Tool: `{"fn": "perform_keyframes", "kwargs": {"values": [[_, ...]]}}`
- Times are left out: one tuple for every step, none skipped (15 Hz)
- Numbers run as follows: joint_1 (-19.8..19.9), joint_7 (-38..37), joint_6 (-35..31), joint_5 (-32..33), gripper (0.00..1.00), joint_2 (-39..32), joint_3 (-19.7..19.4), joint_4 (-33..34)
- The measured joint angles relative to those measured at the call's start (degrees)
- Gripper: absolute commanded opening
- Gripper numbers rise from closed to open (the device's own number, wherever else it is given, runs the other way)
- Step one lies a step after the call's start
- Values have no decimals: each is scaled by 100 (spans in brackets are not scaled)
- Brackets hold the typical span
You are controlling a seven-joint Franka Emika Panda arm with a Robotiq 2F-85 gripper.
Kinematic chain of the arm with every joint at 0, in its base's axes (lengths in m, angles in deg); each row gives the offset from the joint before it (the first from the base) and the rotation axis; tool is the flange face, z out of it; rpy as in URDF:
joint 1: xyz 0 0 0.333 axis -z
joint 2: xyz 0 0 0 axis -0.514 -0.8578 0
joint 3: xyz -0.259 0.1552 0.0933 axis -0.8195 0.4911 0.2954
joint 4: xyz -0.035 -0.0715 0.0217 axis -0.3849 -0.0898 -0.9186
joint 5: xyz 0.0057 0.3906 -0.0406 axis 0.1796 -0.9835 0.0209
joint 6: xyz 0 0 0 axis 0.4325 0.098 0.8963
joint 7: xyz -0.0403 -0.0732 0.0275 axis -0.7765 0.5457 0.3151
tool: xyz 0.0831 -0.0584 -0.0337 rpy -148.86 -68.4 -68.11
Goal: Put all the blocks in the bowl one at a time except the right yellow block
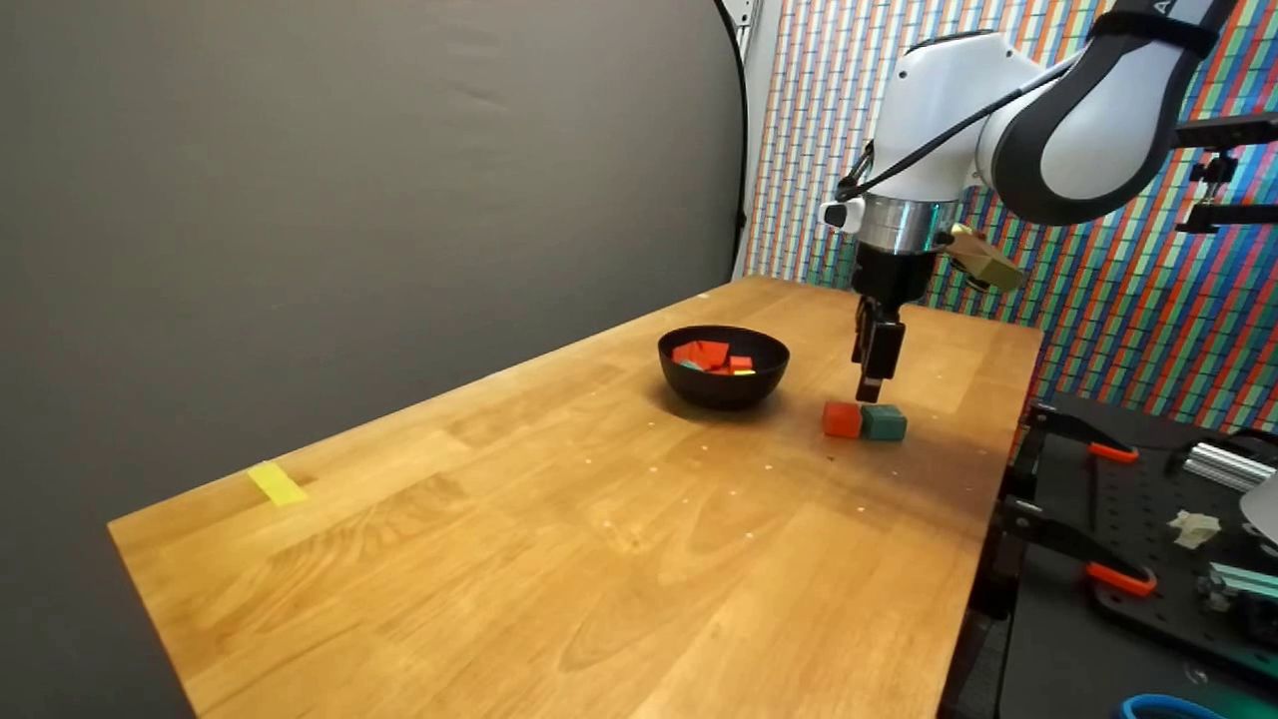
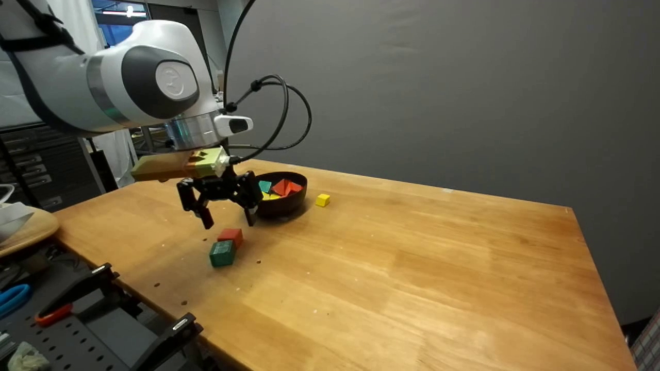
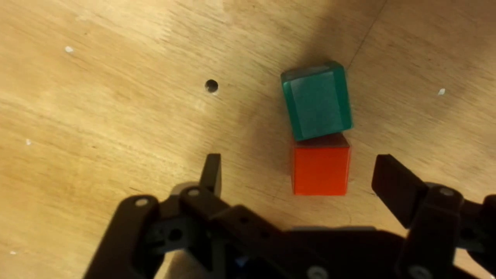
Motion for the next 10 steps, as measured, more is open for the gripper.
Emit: {"fn": "perform_keyframes", "kwargs": {"values": [[1,24,-11,-37,100,-46,22,-2],[6,62,-37,-89,100,-98,51,-2],[11,92,-65,-139,100,-155,81,-1],[17,125,-82,-185,97,-212,115,0],[25,154,-95,-227,74,-266,148,4],[1,246,-122,-367,72,-318,152,5],[-26,378,-157,-544,70,-370,152,10],[-41,516,-191,-720,61,-425,155,21],[-42,667,-205,-923,53,-484,175,41],[-36,815,-215,-1127,45,-544,208,68]]}}
